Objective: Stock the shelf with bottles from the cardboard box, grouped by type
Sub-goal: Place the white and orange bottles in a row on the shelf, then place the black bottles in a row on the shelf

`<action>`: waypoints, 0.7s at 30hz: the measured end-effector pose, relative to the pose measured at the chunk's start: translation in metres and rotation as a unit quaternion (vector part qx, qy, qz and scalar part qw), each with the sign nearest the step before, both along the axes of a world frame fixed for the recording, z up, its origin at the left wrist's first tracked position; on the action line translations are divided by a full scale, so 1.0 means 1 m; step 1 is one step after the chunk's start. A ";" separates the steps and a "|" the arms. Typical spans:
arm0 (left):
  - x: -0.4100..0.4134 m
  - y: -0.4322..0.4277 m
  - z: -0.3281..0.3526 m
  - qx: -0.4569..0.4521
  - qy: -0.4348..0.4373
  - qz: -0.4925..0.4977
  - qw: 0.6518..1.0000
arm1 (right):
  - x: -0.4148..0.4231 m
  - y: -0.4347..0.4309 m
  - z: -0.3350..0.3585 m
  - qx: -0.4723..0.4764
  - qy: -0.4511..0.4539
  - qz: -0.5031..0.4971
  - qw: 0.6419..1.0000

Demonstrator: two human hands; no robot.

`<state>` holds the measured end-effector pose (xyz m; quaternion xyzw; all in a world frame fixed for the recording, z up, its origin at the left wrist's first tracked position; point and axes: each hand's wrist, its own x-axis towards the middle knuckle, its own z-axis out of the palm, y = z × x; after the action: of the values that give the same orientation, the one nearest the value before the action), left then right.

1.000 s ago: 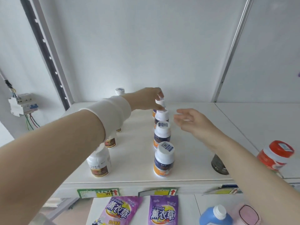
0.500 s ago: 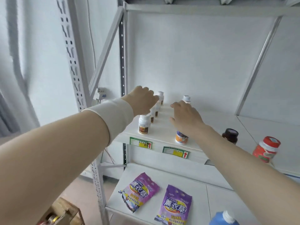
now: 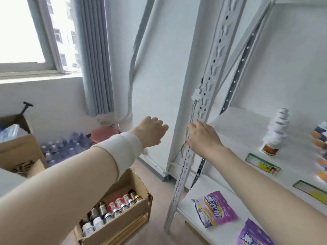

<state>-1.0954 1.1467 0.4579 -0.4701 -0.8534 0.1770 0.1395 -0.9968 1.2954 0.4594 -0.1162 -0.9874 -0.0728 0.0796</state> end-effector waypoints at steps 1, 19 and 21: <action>-0.016 -0.022 -0.017 0.007 -0.027 0.020 0.999 | -0.022 -0.017 -0.013 -0.002 -0.011 0.017 1.000; -0.138 -0.199 -0.351 0.023 -0.451 0.370 0.812 | -0.206 -0.151 -0.353 -0.130 -0.369 0.153 0.908; -0.138 -0.200 -0.387 0.047 -0.490 0.414 0.766 | -0.215 -0.160 -0.393 -0.163 -0.414 0.149 0.883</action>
<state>-1.2331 0.9466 0.0705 -0.0872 -0.9247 -0.0771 -0.3625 -1.2116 1.1358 0.0662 0.0619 -0.9340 0.0607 -0.3466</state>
